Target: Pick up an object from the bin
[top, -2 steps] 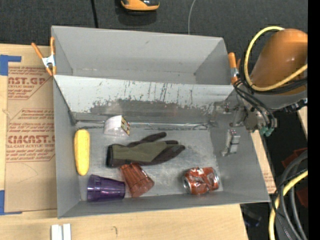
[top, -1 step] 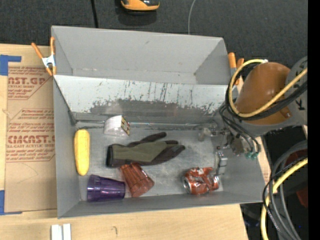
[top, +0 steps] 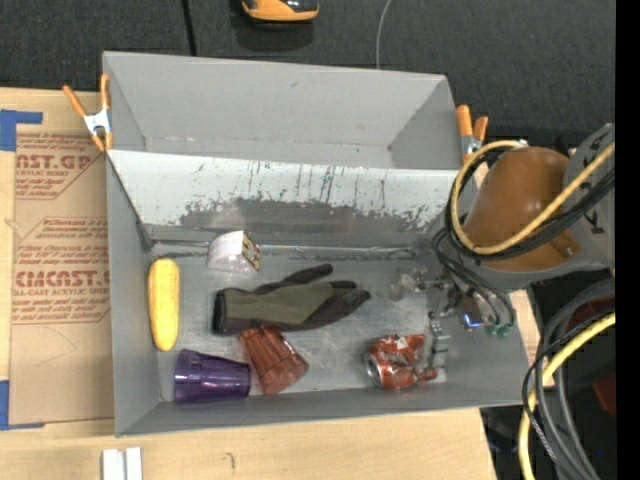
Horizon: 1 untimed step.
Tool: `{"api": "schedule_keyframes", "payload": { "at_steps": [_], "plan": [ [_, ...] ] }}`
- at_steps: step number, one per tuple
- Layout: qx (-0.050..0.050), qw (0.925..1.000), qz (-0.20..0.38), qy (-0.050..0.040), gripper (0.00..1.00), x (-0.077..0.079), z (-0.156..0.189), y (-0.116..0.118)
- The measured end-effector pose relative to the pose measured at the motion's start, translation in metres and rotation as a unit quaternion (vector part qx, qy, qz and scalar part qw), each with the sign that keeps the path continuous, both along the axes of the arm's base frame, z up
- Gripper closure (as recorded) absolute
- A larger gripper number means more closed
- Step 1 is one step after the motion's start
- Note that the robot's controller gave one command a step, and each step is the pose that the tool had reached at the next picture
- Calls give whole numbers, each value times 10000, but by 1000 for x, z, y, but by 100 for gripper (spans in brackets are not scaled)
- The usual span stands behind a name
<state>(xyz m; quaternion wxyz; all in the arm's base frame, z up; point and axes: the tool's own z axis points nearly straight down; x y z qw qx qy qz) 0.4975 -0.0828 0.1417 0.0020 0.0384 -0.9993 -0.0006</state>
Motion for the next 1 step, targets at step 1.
{"api": "schedule_keyframes", "payload": {
  "at_steps": [1],
  "plan": [
    [0,9996,-295,-22,0,-17,-9,1]
  ]
}}
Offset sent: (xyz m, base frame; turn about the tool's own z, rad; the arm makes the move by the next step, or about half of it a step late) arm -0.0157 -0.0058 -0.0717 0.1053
